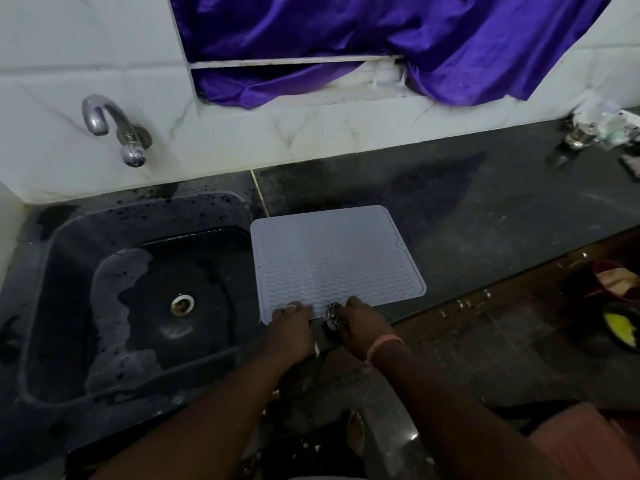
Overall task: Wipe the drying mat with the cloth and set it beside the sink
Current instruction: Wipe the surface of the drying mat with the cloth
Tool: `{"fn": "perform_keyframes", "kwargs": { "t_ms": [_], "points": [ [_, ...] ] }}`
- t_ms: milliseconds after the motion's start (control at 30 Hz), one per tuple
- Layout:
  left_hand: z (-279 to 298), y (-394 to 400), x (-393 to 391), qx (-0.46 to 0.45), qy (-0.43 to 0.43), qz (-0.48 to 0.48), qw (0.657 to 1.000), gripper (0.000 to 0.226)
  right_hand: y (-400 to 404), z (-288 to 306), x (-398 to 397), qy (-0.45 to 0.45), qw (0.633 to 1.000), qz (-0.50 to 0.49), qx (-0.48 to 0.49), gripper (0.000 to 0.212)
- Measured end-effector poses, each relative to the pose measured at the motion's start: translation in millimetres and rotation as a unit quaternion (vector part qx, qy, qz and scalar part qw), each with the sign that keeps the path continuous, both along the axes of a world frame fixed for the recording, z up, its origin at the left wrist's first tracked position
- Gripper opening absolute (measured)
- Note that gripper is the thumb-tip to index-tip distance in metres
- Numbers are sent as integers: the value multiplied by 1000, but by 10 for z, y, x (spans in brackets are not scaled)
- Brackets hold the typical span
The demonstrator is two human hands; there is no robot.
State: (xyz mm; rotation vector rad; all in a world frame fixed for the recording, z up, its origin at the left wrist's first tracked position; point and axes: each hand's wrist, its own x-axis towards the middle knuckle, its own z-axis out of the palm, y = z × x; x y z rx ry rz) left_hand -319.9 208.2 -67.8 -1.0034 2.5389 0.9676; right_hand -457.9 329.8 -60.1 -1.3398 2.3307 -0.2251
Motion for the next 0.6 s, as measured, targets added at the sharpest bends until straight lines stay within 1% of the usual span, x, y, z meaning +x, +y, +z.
{"fn": "perform_keyframes", "kwargs": {
  "t_ms": [67,133,200,233,300,333,367,433,500,600],
  "points": [
    [26,23,-63,-47,-39,-26,998,53,58,42,-173,33,999,8,13,39],
    [24,45,-117,-79,-48,-15,996,49,127,73,-352,50,997,-53,-6,33],
    [3,95,-213,-123,-27,8,992,48,181,66,-476,46,991,-116,-58,31],
    [-21,130,-276,-134,-8,21,991,50,190,50,-493,33,990,-114,-70,34],
    [-47,209,-377,-111,22,36,993,51,192,0,-439,1,996,-57,-67,41],
    [-54,250,-443,-100,21,24,994,50,221,-28,-407,-8,998,-33,-58,41],
    [-56,276,-497,-97,8,5,995,49,261,-32,-400,-12,998,-31,-56,38],
    [-63,285,-575,-112,-17,-19,993,48,361,-47,-505,1,995,-67,-75,29],
    [-30,244,-637,-134,-32,-13,990,44,462,-25,-682,27,990,-120,-71,23],
    [24,243,-803,-150,-40,0,988,41,587,-1,-1069,33,963,-251,-90,27]
  ]
}}
